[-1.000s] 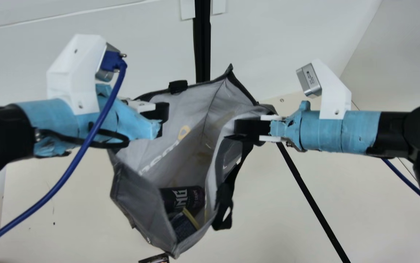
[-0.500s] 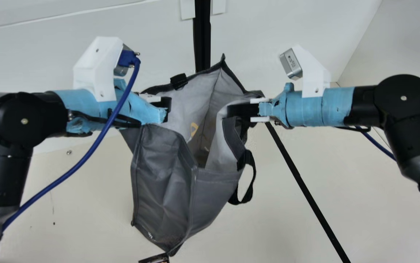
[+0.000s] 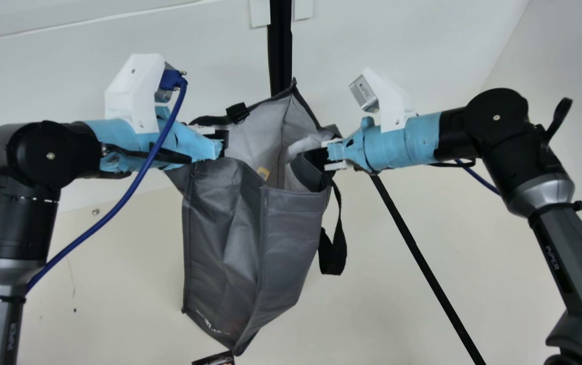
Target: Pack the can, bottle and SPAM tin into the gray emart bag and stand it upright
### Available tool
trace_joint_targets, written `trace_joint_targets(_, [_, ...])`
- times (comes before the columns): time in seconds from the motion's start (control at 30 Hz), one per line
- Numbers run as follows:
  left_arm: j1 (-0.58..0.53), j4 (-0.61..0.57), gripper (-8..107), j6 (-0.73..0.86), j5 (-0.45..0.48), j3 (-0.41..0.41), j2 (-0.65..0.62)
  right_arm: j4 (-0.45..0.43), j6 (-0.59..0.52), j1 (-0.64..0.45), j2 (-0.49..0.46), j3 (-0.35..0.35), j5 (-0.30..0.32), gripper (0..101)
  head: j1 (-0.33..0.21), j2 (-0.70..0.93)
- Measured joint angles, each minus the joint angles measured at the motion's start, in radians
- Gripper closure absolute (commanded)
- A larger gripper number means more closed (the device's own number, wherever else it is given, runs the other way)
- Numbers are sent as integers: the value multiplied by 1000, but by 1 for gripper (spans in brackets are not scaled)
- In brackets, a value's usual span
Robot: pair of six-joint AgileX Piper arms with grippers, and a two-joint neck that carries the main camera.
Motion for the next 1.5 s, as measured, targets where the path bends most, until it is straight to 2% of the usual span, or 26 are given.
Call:
trace_joint_targets(0.1, [4, -4, 107, -4, -7, 0, 2, -4, 3, 17, -7, 15, -21, 101, 0, 0])
trace_joint_targets(0.87, [6, -6, 107, -8, -22, 9, -1, -17, 3, 19, -7, 15, -21, 101, 0, -2])
trace_joint_targets(1.5, [6, -6, 43, -8, -22, 9, -1, -24, 3, 19, -7, 15, -16, 101, 0, 0])
